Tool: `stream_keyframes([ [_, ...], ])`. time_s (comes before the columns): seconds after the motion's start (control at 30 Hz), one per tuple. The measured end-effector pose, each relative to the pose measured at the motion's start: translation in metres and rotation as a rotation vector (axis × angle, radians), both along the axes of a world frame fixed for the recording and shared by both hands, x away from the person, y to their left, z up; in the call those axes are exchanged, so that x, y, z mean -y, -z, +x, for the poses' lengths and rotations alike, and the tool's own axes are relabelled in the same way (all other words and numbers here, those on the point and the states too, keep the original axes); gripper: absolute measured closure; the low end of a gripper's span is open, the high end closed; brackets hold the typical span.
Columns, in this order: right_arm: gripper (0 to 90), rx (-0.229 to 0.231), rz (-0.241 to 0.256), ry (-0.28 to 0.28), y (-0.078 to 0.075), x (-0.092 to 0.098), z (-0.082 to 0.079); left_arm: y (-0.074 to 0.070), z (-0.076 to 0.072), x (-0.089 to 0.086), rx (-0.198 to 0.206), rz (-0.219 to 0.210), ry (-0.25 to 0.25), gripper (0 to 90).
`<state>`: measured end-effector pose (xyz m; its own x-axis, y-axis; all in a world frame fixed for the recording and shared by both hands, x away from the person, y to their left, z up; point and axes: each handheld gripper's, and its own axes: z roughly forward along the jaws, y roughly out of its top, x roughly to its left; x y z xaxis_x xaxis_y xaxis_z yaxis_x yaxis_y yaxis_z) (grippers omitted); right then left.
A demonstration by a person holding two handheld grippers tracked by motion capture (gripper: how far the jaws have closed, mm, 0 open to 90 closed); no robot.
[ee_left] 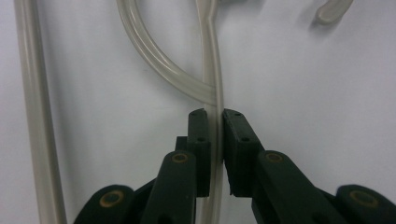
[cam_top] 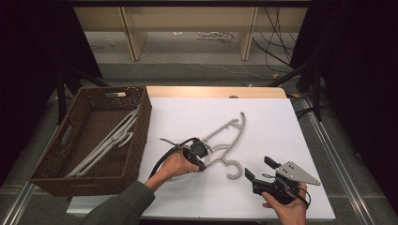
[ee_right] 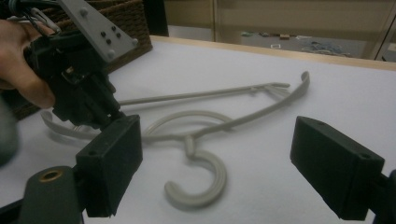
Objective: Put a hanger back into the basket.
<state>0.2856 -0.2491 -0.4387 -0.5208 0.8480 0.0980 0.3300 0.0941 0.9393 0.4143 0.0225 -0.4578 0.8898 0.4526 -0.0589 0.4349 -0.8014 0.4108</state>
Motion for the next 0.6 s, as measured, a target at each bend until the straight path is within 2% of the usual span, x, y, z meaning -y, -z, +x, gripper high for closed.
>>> stream_keyframes([
  [0.13,17.8,-0.005,0.007,0.007,0.000,0.003,0.001,-0.010,0.006,-0.012,-0.004,-0.094,-0.059,81.7],
  [0.17,17.8,-0.005,0.006,0.007,0.000,0.003,0.001,-0.011,0.005,-0.012,-0.015,-0.155,-0.114,81.7],
  [0.2,17.8,-0.007,0.005,0.007,0.000,0.003,0.000,-0.014,0.007,-0.016,-0.016,-0.171,-0.126,81.7],
  [0.33,17.8,-0.005,-0.003,0.003,-0.001,0.002,0.000,-0.027,0.011,-0.030,-0.007,-0.226,-0.131,81.7],
  [0.4,17.8,-0.023,-0.018,0.011,-0.001,0.003,-0.001,-0.035,0.011,-0.034,-0.005,-0.268,-0.137,81.7],
  [0.47,17.8,-0.018,-0.016,0.011,-0.001,0.002,-0.001,-0.045,0.010,-0.038,-0.002,-0.305,-0.145,81.7],
  [0.5,17.8,-0.016,0.006,0.008,0.000,0.001,0.000,-0.049,0.010,-0.039,-0.009,-0.325,-0.148,81.7],
  [0.53,17.8,-0.024,-0.001,0.006,0.000,0.001,0.000,-0.054,0.010,-0.042,-0.007,-0.356,-0.160,81.7],
  [0.6,17.7,-0.006,0.003,0.005,0.000,0.000,0.000,-0.065,0.008,-0.045,0.003,-0.389,-0.179,81.7],
])
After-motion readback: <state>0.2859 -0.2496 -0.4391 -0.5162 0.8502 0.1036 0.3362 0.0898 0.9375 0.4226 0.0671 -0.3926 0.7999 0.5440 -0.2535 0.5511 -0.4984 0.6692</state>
